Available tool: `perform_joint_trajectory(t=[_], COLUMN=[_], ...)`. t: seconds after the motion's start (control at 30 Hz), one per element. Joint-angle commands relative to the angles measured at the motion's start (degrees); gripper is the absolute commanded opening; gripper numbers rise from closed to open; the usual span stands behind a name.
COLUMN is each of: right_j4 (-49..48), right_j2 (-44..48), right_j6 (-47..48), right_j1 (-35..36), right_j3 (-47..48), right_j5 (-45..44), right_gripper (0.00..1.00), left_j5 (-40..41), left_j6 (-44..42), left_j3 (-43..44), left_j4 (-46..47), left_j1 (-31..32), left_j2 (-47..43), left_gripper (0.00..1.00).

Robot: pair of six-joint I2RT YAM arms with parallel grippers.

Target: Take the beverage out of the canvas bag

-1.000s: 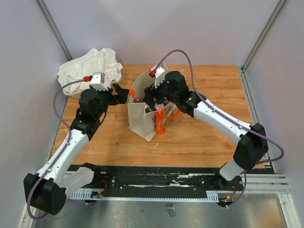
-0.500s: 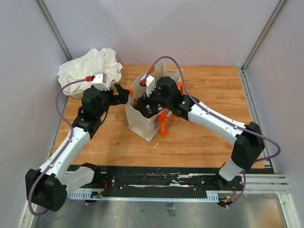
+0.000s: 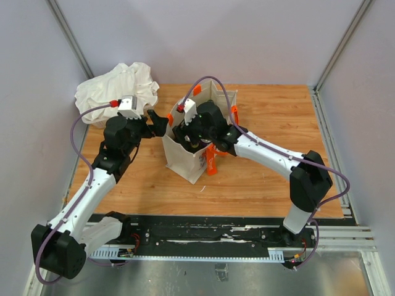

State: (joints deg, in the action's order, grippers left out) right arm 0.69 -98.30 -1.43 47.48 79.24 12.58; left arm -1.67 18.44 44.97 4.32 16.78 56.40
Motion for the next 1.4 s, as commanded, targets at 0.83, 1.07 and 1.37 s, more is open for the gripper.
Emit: perform_joint_trajectory(t=[0.83, 1.07, 1.37], right_j4=[-7.48, -8.59, -9.64], right_j2=[-3.67, -2.95, 1.46], right_j6=[-1.43, 1.63, 8.88], right_j1=[1.23, 1.3, 2.46], right_j3=[-0.64, -0.37, 2.52], right_j5=[-0.94, -4.79, -10.12], right_gripper=[0.24, 0.01, 0.01], left_j5=[-4.32, -4.49, -3.58], left_j6=[0.61, 0.04, -0.83], left_j3=[-0.85, -0.19, -0.25], left_j4=[3.22, 3.07, 3.19], left_j1=[0.62, 0.61, 0.62], left_j2=[1.36, 2.22, 2.32], left_gripper=[1.0, 1.0, 1.0])
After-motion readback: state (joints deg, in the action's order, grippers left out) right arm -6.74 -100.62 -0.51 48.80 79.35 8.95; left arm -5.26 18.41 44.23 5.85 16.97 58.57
